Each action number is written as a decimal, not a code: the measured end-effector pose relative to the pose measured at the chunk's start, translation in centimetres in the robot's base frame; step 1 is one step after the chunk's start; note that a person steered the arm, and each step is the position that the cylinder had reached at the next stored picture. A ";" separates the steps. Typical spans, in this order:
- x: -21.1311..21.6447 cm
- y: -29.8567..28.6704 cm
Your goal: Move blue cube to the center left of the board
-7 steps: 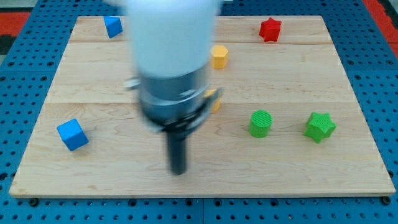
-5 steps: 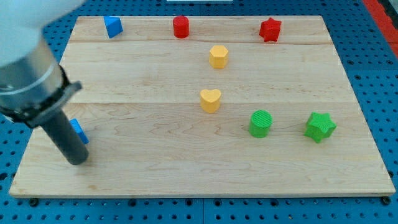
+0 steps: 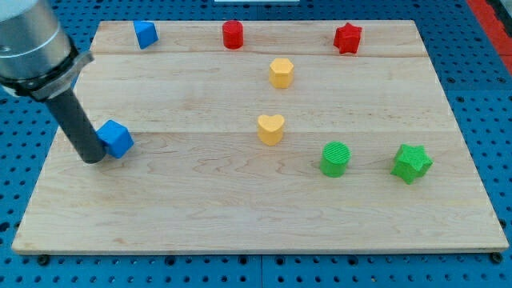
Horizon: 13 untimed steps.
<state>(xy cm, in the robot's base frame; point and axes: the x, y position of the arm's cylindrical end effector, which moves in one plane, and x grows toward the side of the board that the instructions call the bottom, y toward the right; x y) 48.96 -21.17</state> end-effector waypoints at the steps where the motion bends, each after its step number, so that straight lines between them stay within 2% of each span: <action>1: 0.0 2.5; 3: -3.1 3.2; 4: -3.6 8.2; 5: -5.3 7.9; 6: -5.9 3.6; 8: -5.5 1.4; 9: -2.8 -0.2; 10: -6.1 -3.1; 11: -7.2 -2.8; 13: -6.2 -3.5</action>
<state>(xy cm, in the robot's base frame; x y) 42.71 -24.66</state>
